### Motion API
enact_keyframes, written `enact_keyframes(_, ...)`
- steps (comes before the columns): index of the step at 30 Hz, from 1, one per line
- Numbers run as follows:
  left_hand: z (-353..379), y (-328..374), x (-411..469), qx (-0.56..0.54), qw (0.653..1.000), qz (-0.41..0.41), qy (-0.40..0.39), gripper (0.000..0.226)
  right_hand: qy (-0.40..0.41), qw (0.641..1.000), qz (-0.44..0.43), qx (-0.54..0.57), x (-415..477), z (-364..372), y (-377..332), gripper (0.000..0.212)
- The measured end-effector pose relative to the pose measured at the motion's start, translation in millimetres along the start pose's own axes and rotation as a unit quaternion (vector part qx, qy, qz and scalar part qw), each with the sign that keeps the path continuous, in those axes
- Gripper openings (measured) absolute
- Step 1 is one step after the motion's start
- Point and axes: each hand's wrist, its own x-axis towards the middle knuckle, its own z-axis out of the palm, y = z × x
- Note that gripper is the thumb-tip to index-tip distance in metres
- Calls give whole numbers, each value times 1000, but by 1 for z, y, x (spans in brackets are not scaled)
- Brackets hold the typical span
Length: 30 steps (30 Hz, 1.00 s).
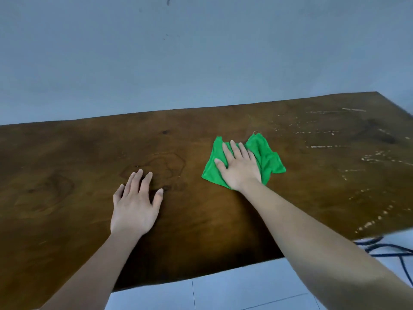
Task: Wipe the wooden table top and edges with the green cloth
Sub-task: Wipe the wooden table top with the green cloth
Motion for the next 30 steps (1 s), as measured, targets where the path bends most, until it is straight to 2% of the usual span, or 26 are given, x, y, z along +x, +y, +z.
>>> enact_keyframes(6, 1, 9, -14, -31, 999, -9, -13, 90, -23, 994, -105, -8, -86, 13, 2, 80)
enact_keyframes(12, 18, 81, -48, -27, 999, 31, 4, 99, -24, 987, -155, 18, -130, 13, 48, 78)
enact_keyframes(15, 25, 125, -59, -21, 999, 31, 9, 94, -23, 985, -167, 26, -138, 8, 81, 78)
enact_keyframes(21, 43, 217, -70, -21, 999, 13, 23, 77, -30, 979, -199, 36, -146, -6, 180, 77)
enact_keyframes(30, 67, 371, -72, -8, 1000, 7, 10, 74, -11, 984, -177, 35, -138, -40, 377, 76)
